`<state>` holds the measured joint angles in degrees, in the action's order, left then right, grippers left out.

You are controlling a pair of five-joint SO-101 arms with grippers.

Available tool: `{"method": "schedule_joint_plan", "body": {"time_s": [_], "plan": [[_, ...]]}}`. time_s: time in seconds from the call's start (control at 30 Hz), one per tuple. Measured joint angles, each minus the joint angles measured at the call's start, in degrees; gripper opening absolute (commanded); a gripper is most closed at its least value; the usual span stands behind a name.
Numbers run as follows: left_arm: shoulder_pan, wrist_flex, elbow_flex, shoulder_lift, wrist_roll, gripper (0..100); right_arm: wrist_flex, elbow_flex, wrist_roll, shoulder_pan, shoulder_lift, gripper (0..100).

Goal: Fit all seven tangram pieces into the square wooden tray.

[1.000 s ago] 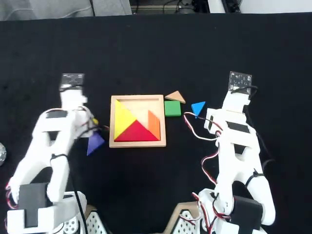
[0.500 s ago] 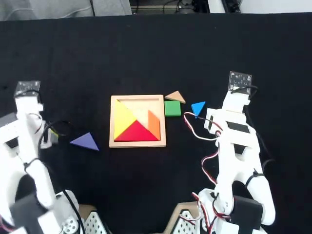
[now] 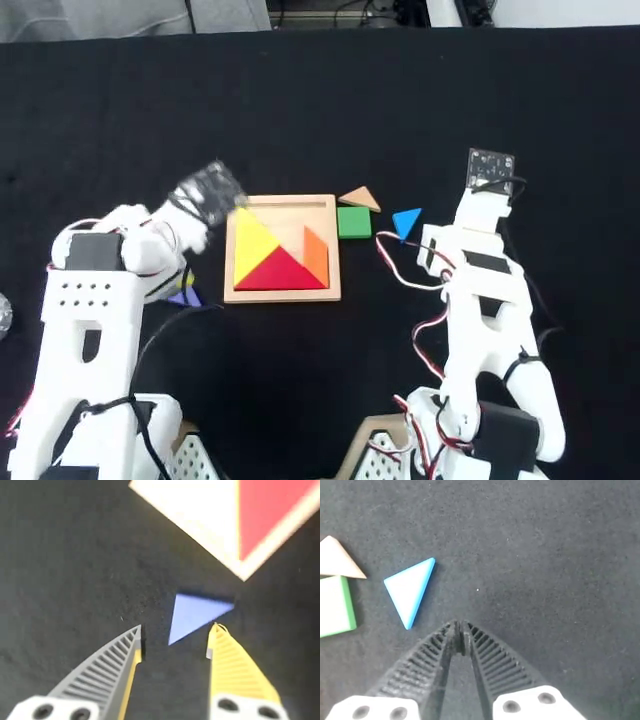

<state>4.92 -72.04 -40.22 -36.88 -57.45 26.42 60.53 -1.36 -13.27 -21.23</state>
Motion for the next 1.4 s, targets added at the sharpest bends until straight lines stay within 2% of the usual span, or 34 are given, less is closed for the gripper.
{"method": "schedule_joint_plan", "body": {"time_s": [0.17, 0.23, 0.33, 0.57, 0.97, 1.27, 1.4], "plan": [[2.29, -2.2, 0.0, 6.07, -20.22, 22, 0.0, 0.0, 0.0, -0.09, 0.0, 1.5], [2.37, -3.25, 0.18, 10.02, -24.88, 24, 0.0, 0.0, 0.0, -0.09, 0.0, 1.5], [2.81, -3.34, 2.81, 16.7, -25.32, 33, -0.18, 0.0, 0.0, -0.09, 0.0, 1.5], [2.73, -2.81, 7.82, 27.34, -25.32, 32, -0.35, 0.0, 0.0, -0.09, 0.0, 1.5], [2.73, 15.91, 2.11, 32.79, -26.99, 32, -0.53, 0.0, 0.0, -0.09, 0.0, 1.5], [2.73, 17.14, 1.85, 34.02, -26.99, 32, -0.53, 0.0, 0.0, 1.76, 0.0, 1.5], [1.23, 17.14, 1.85, 34.55, -26.99, 32, -0.53, 0.0, -2.29, 1.93, 0.0, 1.5]]}}
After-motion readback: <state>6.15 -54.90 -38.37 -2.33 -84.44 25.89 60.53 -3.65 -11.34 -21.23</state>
